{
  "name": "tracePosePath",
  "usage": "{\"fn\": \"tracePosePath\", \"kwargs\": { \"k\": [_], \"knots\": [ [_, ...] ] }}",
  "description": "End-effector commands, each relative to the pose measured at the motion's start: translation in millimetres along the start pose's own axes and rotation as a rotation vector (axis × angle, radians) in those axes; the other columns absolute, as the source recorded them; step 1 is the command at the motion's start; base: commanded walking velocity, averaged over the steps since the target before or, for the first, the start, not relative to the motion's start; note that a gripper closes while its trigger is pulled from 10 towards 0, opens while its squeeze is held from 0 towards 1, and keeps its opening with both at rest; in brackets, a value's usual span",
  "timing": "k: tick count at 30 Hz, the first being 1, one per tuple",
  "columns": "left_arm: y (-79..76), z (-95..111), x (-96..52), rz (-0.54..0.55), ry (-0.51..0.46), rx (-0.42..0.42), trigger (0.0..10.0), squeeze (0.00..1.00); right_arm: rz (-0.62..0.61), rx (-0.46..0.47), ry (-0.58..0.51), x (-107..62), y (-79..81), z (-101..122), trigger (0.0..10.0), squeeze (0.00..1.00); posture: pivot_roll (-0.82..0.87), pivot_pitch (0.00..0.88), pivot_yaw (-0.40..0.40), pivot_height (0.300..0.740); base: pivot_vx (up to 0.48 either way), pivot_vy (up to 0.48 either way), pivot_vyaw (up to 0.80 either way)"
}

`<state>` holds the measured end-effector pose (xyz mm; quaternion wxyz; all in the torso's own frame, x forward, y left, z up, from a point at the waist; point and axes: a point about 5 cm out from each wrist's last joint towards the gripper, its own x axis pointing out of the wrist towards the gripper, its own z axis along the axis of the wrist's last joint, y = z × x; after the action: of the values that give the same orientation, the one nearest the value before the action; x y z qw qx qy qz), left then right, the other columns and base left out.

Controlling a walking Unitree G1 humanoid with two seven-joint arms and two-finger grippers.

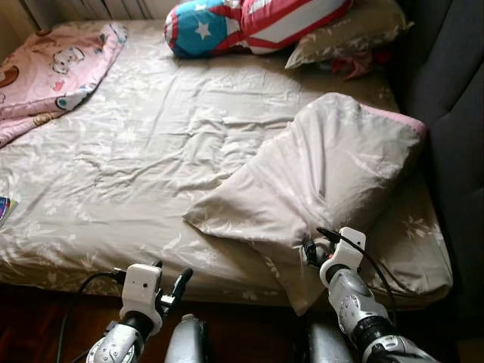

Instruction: Clean up the room

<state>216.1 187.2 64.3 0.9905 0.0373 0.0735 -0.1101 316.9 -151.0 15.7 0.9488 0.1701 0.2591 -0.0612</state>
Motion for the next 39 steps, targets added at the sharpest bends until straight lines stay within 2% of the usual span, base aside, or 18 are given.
{"fn": "tracePosePath", "kwargs": {
  "k": [1,6,17,24,34,35,36,37,39],
  "knots": [
    [2.3,0.2,-5.9,0.000,0.018,0.009,10.0,0.00,0.010,-0.005,0.044,-1.0,3.2,-11.5,10.0,0.00,0.07,0.276,0.093,0.650,0.000,0.000,0.00],
    [1.5,10.5,-12.0,-0.007,0.008,0.021,10.0,0.00,0.023,-0.031,0.028,-0.7,5.7,-11.6,10.0,0.00,0.10,0.307,0.106,0.650,0.000,0.000,0.00],
    [-1.6,32.0,-28.0,-0.012,-0.013,0.035,10.0,0.00,0.014,-0.006,-0.078,0.5,7.8,1.6,10.0,0.00,0.14,0.370,0.119,0.650,0.000,0.000,0.00],
    [-3.2,38.1,-39.1,-0.008,0.000,0.034,10.0,0.00,0.079,-0.011,-0.069,0.6,19.6,-1.2,10.0,0.00,0.16,0.399,0.120,0.650,0.000,0.000,0.00],
    [-5.5,44.5,-46.4,-0.006,0.010,0.034,10.0,0.00,0.119,-0.022,-0.054,-0.4,27.2,-7.4,10.0,0.00,0.18,0.416,0.124,0.650,0.000,0.000,0.00],
    [-5.9,44.7,-46.0,-0.007,0.011,0.033,10.0,0.00,0.128,-0.022,-0.057,-0.6,28.5,-7.4,8.4,0.00,0.18,0.416,0.124,0.650,0.000,0.000,0.00],
    [-6.2,45.0,-46.1,-0.007,0.011,0.033,10.0,0.00,0.133,-0.023,-0.059,-0.7,29.5,-7.5,8.4,0.00,0.18,0.418,0.124,0.650,0.000,0.000,0.00],
    [-6.8,45.2,-45.8,-0.008,0.012,0.032,10.0,0.00,0.139,-0.027,-0.060,-0.9,30.3,-8.2,0.0,0.00,0.18,0.418,0.124,0.650,0.000,0.000,0.00],
    [-8.1,45.8,-46.0,-0.009,0.012,0.030,10.0,0.00,0.152,-0.042,-0.059,-1.7,31.8,-10.6,0.0,0.00,0.18,0.421,0.125,0.650,0.000,0.000,0.00]
  ]
}}
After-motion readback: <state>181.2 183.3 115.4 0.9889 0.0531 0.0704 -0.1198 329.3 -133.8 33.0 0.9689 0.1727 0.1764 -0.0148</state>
